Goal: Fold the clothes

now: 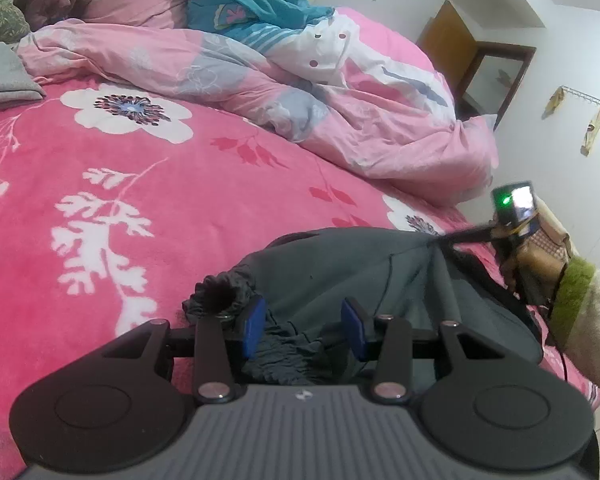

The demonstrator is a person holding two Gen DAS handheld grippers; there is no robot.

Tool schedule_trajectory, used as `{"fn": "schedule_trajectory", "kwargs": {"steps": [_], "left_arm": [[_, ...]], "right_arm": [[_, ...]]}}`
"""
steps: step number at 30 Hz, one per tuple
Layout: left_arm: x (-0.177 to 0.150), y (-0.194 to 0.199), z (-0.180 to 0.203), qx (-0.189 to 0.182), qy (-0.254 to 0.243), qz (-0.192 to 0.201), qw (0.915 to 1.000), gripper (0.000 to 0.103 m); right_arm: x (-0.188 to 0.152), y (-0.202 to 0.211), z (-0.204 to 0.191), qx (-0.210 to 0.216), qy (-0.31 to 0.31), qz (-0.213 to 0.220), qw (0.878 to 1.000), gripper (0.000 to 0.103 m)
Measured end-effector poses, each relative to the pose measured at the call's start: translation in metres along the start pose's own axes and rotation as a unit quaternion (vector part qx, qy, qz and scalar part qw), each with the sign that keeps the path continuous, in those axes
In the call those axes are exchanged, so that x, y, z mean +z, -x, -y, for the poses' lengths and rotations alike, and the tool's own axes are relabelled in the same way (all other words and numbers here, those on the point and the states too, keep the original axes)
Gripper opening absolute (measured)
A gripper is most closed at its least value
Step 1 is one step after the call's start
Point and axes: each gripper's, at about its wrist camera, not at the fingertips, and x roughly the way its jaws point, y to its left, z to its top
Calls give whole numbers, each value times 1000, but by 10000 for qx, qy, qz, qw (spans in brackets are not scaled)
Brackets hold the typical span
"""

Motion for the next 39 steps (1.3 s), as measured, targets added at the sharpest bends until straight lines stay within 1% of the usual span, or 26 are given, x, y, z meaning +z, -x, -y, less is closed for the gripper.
{"fn": "schedule_trajectory", "kwargs": {"steps": [1,3,6,8,9,10,11,12,13,15,16,17,19,20,21,22,24,25,26,28,30,33,36,39], "left_arm": [[0,0,-1,-6,14,5,10000,44],[0,1,-2,-22,45,19,10000,44],[0,2,-1,-43,46,55,10000,46],[-1,2,0,-47,18,85,10000,48],[-1,2,2,-43,-8,99,9999,49],[-1,2,4,-31,-44,107,9999,50],[-2,1,5,-7,-85,107,9999,50],[-2,1,7,21,-127,105,9999,50],[-3,1,8,40,-157,104,9998,50],[-3,2,9,62,-196,106,9997,50],[-4,2,9,54,-197,101,9997,50],[-4,3,8,41,-196,94,9998,50],[-4,4,7,16,-195,82,9998,50],[-4,5,7,5,-196,80,9998,50],[-4,5,6,-10,-197,79,9998,50],[-4,5,5,-26,-183,76,9998,50],[-4,6,4,-61,-143,69,9999,50],[-4,6,3,-80,-118,63,9999,50],[-4,6,2,-94,-101,59,9999,50],[-4,5,2,-115,-73,54,9999,50],[-3,6,2,-117,-72,52,9999,50],[-4,6,2,-105,-101,58,9999,50],[-3,6,1,-118,-43,67,9999,50],[-3,8,-1,-167,83,106,9998,50]], "right_arm": [[-4,0,3,-72,-77,-7,9999,25],[-10,9,11,-186,-309,74,9993,42],[-16,45,19,-362,-640,340,9967,47],[-19,78,6,-409,-462,709,9956,50],[-20,94,-6,-321,-246,927,9949,55],[-20,107,-21,-109,61,1109,9938,59],[-19,119,-38,140,393,1277,9909,69],[-18,128,-57,457,781,1408,9859,76],[-18,136,-78,797,1188,1523,9779,78],[-19,145,-116,1255,2007,1722,9562,79],[-20,149,-135,1463,2410,1815,9421,77],[-19,149,-145,1551,2584,1805,9363,76],[-19,147,-156,1645,2767,1716,9311,68],[-18,146,-161,1691,2858,1671,9283,58],[-18,144,-167,1738,2948,1626,9254,52],[-18,143,-172,1784,3039,1580,9224,50],[-17,141,-184,1875,3218,1489,9160,42],[-17,140,-189,1920,3307,1443,9127,40],[-16,139,-195,1965,3395,1396,9092,36],[-18,136,-196,1995,3437,1367,9074,30],[-19,134,-197,2007,3483,1337,9058,15],[-20,130,-198,2025,3552,1290,9034,6],[-18,130,-198,2013,3519,1328,9044,0],[-13,137,-191,1936,3336,1542,9097,0]]}}
